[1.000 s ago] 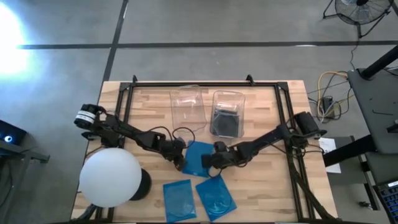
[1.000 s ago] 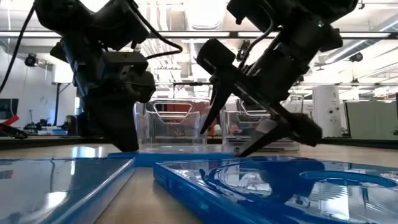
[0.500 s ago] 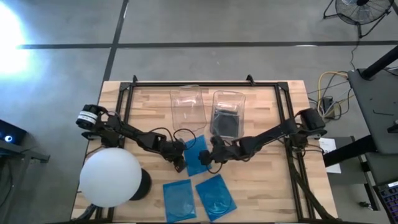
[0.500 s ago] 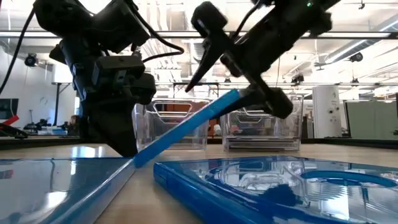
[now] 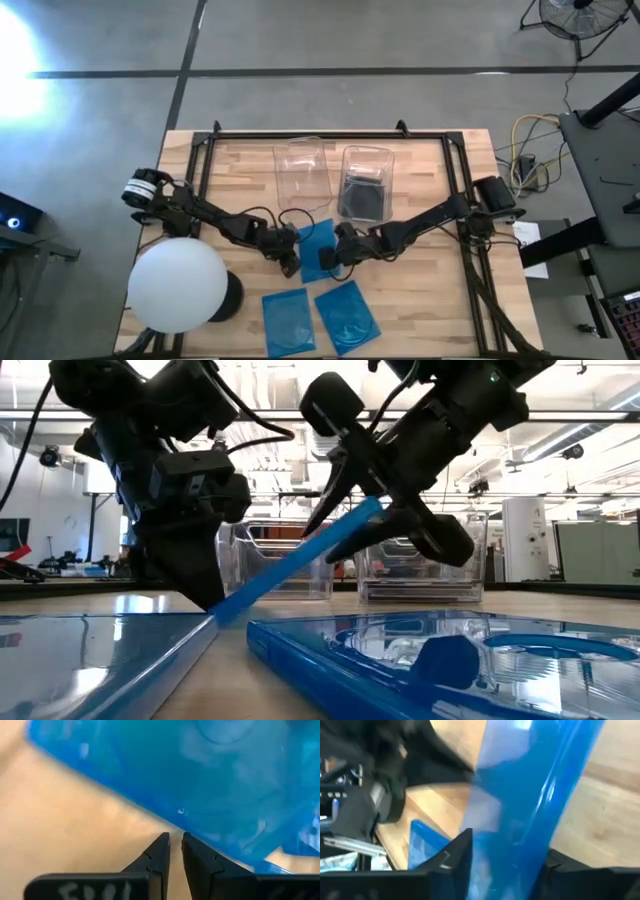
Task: Pick & place jewel cases by type
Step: Put the blue CD case into the left transparent bin
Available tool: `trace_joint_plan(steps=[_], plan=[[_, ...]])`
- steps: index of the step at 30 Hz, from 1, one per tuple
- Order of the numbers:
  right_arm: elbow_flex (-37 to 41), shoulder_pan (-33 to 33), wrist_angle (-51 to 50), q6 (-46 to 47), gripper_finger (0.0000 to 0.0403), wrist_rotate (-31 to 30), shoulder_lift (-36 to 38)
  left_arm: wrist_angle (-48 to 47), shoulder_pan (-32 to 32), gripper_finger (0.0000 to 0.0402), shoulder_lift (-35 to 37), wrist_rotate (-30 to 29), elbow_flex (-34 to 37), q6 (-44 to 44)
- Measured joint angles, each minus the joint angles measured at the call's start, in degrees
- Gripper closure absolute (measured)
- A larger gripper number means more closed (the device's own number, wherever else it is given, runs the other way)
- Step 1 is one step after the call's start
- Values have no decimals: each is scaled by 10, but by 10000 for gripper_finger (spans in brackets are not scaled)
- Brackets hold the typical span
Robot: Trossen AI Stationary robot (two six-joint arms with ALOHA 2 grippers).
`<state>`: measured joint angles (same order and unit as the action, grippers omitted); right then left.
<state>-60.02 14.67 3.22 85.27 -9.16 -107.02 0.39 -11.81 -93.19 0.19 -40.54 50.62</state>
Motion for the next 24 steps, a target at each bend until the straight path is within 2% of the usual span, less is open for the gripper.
trace_joint_plan(steps=[4,8,13,16,19,21,24], plan=[[4,-4,-7,-21,334,43,4,-22,-5,365,44,-33,2,-1],[5,-3,-36,-47,382,58,36,-84,-20,365,111,-51,1,20],[6,-4,-101,-83,386,62,128,-141,-30,365,200,-81,1,62],[4,-15,-110,-117,386,23,204,-151,-31,365,240,-98,1,72],[4,-97,-112,-169,387,11,248,-155,-28,365,264,-138,1,74],[-3,-182,-103,-200,386,64,243,-162,-28,365,272,-160,1,75],[-31,-281,-102,-233,381,165,188,-166,-28,365,281,-162,1,80]])
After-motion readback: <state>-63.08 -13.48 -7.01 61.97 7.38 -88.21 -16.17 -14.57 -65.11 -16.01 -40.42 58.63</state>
